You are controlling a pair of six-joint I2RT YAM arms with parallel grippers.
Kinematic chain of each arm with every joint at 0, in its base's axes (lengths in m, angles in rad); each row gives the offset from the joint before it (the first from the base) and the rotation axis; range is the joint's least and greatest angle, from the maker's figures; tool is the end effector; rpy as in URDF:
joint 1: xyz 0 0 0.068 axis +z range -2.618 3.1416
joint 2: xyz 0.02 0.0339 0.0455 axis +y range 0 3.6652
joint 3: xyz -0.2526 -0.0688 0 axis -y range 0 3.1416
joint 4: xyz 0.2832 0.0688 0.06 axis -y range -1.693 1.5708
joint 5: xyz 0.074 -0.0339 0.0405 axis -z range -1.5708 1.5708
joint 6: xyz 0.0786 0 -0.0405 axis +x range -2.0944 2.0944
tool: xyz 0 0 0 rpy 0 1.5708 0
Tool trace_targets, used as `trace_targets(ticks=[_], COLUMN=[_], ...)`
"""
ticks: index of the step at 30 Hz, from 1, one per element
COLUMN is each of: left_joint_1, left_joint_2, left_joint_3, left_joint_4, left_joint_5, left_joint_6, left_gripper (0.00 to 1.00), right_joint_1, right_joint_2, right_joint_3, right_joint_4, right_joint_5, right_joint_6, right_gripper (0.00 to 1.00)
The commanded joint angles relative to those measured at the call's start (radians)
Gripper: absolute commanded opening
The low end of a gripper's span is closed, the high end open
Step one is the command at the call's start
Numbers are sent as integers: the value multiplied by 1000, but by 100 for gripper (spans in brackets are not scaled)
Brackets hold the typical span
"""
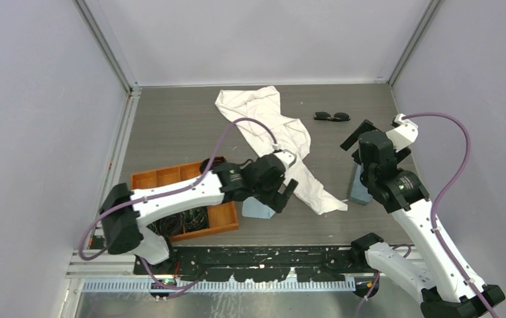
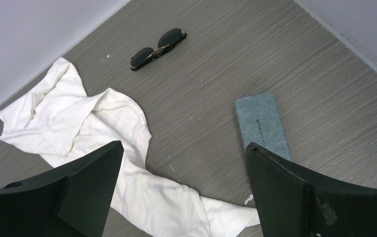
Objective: Organize the sunglasses
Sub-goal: Move the distractor to the center of the board.
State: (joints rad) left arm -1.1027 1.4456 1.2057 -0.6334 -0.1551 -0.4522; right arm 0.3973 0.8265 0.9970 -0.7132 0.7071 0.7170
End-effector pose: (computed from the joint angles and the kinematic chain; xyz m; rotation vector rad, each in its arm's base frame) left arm 0.1801 -0.3294 0.2389 0.7304 2.3865 -0.4982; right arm 0.2340 0.0428 0.3374 0.7053 1.8441 -0.0283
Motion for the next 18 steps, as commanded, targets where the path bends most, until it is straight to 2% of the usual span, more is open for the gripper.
trace_targets(ticks=[1, 6, 10, 18], left_joint_1=[-12, -6, -2, 29], left_joint_2=[129, 363, 536, 704], left_joint_3=[110, 354, 512, 576], left_joint_4=[113, 68, 43, 181], left_joint_5=[52, 77, 202, 443], left_joint_6=[47, 91, 126, 84], left_gripper=[91, 92, 92, 92], right_joint_1=[2, 3, 2, 2], right_joint_2=[-25, -33, -54, -139], right_joint_3=[17, 51, 98, 118], right_joint_4=[12, -22, -53, -98], right_joint_5=[51, 82, 95, 171], right_joint_6=[-26, -34, -24, -40], right_gripper=[100, 100, 100, 100])
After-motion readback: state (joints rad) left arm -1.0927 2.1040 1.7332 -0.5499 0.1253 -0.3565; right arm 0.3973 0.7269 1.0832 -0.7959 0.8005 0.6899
